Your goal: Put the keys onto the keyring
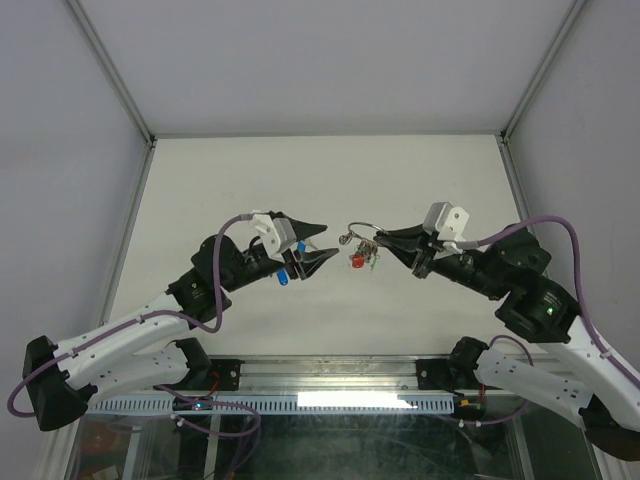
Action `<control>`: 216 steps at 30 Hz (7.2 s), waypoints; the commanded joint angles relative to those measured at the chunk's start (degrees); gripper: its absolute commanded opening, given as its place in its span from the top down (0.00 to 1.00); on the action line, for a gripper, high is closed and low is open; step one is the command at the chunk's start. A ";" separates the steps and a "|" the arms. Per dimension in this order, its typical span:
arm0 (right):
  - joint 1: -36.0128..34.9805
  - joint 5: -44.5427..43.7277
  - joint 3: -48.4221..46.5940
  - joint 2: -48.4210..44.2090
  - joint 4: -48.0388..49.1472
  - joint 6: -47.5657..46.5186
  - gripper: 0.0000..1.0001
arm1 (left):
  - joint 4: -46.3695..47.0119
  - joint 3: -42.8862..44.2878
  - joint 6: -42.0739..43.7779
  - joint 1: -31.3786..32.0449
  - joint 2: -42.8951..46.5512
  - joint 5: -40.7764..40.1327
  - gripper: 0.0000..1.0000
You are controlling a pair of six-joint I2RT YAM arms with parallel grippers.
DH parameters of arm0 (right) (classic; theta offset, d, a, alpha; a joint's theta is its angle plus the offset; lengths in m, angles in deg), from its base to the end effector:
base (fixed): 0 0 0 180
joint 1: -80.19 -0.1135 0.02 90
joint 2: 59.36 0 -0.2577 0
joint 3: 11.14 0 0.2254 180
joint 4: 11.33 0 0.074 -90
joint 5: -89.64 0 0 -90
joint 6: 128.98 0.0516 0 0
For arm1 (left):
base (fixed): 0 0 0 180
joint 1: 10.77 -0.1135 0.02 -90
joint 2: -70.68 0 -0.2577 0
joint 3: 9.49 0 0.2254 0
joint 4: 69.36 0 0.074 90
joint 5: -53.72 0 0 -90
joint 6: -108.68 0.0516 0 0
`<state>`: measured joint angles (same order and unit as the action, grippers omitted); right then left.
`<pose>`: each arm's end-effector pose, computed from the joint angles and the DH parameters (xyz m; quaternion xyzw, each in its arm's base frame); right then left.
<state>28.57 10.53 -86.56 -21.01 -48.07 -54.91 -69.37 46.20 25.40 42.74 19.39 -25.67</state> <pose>0.0684 0.1020 0.4100 -0.4461 0.5460 0.2800 0.6515 0.1160 -0.1728 0.3414 0.3981 0.5512 -0.3477 0.6455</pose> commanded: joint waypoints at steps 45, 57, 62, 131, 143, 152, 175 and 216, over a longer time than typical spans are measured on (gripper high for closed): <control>-0.15 9.65 -12.88 11.59 -17.66 -9.94 0.98 | -26.17 24.31 18.96 -0.23 -11.90 21.56 1.00; -0.15 -5.31 2.47 -0.70 -2.94 2.56 0.41 | -21.81 22.49 12.93 -0.25 -8.64 8.37 1.00; -0.15 -9.60 8.81 -2.83 3.15 5.82 0.35 | -20.35 22.53 10.30 -0.25 -8.04 3.55 1.00; -0.11 -26.34 6.41 0.37 11.79 -3.13 1.00 | -15.12 17.60 5.95 -0.23 -6.11 1.45 1.00; -0.11 -18.93 -5.73 5.14 4.58 -5.29 1.00 | -12.32 15.83 4.12 -0.25 -8.39 3.60 1.00; -0.15 -12.34 -11.20 9.69 -1.54 -7.79 1.00 | -10.35 15.16 3.39 -0.25 -9.80 4.81 1.00; -2.32 -3.14 -16.18 16.10 -5.11 -11.39 0.96 | -8.87 14.42 2.25 -0.23 -11.39 8.02 1.00; -6.58 -17.88 2.53 6.24 4.09 -11.49 0.62 | 3.45 7.75 -4.02 -0.25 -7.26 9.90 1.00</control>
<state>22.28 -5.53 -84.33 -14.74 -52.85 -66.49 -70.31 53.02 22.21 42.63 10.45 -16.66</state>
